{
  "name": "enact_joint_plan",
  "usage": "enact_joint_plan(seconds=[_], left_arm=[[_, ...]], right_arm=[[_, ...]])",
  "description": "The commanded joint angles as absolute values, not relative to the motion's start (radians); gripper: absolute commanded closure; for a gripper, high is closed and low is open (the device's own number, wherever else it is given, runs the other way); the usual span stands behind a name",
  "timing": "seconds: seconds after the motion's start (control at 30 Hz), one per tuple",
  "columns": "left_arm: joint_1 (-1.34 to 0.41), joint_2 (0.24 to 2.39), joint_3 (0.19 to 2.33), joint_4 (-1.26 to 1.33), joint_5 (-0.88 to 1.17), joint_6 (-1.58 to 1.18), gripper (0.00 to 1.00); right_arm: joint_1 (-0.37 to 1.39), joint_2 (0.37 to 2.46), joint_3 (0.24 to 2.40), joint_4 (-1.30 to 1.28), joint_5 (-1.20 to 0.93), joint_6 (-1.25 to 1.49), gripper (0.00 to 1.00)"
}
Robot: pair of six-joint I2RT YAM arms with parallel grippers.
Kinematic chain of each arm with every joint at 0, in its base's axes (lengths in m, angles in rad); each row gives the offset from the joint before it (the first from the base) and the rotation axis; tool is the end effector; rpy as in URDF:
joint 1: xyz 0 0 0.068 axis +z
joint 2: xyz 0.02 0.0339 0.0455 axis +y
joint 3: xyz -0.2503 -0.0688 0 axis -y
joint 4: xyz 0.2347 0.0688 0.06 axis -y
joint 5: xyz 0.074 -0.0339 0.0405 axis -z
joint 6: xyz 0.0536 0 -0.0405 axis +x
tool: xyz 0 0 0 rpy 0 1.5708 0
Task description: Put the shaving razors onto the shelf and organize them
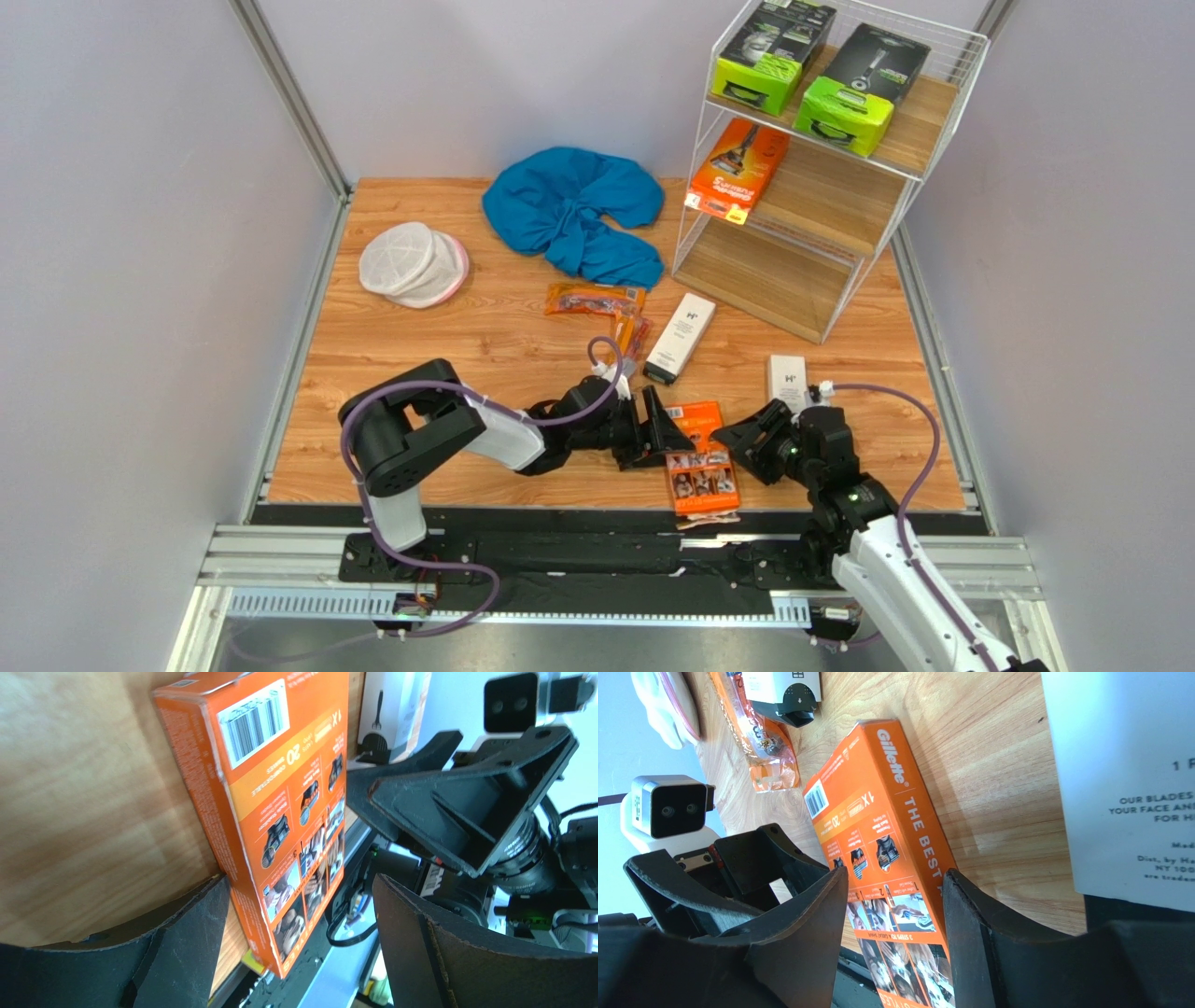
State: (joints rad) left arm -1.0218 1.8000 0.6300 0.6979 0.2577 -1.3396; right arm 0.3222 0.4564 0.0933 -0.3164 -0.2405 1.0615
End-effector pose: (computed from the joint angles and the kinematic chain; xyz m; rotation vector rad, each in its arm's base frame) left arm 0.1636 -0.2935 0.1073 -0.2003 2.5066 -1.5429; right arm 0.1231 0.0546 0.1173 0.7459 2.3126 0.9650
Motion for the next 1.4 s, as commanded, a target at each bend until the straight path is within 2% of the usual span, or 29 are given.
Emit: enact_joint_plan(seconds=[0.0, 0.17, 0.47, 0.8, 1.07, 1.37], left_arm=[[-1.063, 1.732, 0.683, 0.925, 0.313, -1.365, 0.19], [-1.072, 1.665, 0.657, 0.896, 0.301, -1.356, 0.20], [-1.085, 1.563, 0.563, 0.825, 0.163, -1.359, 0.20], [-1.092, 1.752, 0.670, 0.726, 0.281, -1.379, 0.20], [-1.101, 1.795, 0.660, 0.753, 0.227, -1.376, 0.20], [-1.101, 1.776, 0.600, 0.653, 0.100, -1.424, 0.30]], right_arm=[[0.347, 0.433, 0.133, -0.319, -0.486, 1.098, 0.47], [0.347, 0.416, 0.158, -0.379, -0.526, 1.088, 0.49], [0.348, 0.330, 0.126, -0.535, -0.560, 1.058, 0.50], [0.348, 0.285, 0.106, -0.555, -0.543, 1.071, 0.50], [0.348, 0.310, 0.097, -0.529, -0.561, 1.065, 0.50], [0.348, 0.447, 0.179, -0.696, -0.518, 0.925, 0.50]])
